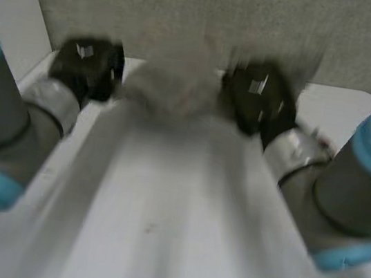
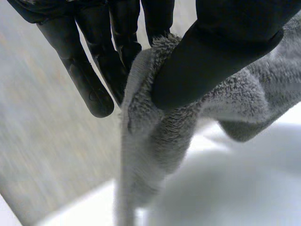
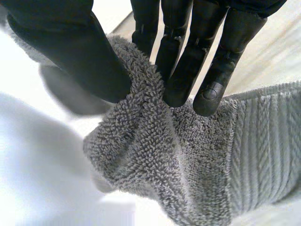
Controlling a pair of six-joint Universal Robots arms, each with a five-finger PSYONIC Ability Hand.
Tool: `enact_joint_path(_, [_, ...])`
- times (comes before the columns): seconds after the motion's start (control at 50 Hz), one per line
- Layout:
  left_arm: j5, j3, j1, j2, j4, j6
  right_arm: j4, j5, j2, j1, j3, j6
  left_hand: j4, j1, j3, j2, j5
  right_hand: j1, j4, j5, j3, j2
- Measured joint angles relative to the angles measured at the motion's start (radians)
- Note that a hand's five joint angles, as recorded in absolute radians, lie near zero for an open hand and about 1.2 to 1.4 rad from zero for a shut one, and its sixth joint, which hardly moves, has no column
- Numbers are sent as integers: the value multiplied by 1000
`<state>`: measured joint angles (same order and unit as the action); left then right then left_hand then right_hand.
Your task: Fold the laundry
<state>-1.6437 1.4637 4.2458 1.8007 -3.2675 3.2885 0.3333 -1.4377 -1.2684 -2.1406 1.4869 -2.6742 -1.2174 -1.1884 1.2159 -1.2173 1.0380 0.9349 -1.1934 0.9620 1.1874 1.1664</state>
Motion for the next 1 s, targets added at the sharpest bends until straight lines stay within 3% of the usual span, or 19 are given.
enact_joint_path(0.18, [10, 302, -2, 70, -134, 42, -120, 49, 127, 8, 148, 6, 0, 0, 0, 0, 0, -29, 41, -32, -40, -50])
enact_joint_path(0.2, [11, 331, -2, 74, -151, 59, -159, 49, 137, 14, 143, 5, 0, 0, 0, 0, 0, -265, 393, -330, -388, -389])
enact_joint_path(0.22, [11, 331, -2, 74, -151, 59, -159, 49, 137, 14, 143, 5, 0, 0, 0, 0, 0, -265, 393, -330, -388, -389])
enact_joint_path(0.24, [12, 360, -1, 75, -166, 81, -202, 48, 143, 22, 134, 3, 0, 0, 0, 0, 0, -432, 602, -539, -595, -590])
enact_joint_path(0.32, [14, 400, -2, 61, -182, 120, -307, 47, 127, 54, 95, -9, 0, 0, 0, 0, 0, -551, 772, -717, -762, -731])
enact_joint_path(0.46, [15, 433, -6, -12, -180, 138, -384, 48, 32, 124, 32, -43, 0, 0, 0, 0, 0, -551, 778, -728, -763, -731])
enact_joint_path(0.64, [15, 440, -7, -74, -174, 133, -387, 60, 7, 206, 10, -66, 0, 0, 0, 0, 0, -551, 778, -728, -763, -731])
enact_joint_path(0.84, [15, 447, -7, -153, -173, 133, -410, 207, 156, 268, -170, -46, 0, 0, 0, 0, 0, -546, 765, -699, -756, -726])
enact_joint_path(1.0, [16, 463, -7, -167, -174, 132, -426, 205, 341, 258, -359, 88, 0, 0, 0, 0, 0, -545, 722, -676, -718, -706])
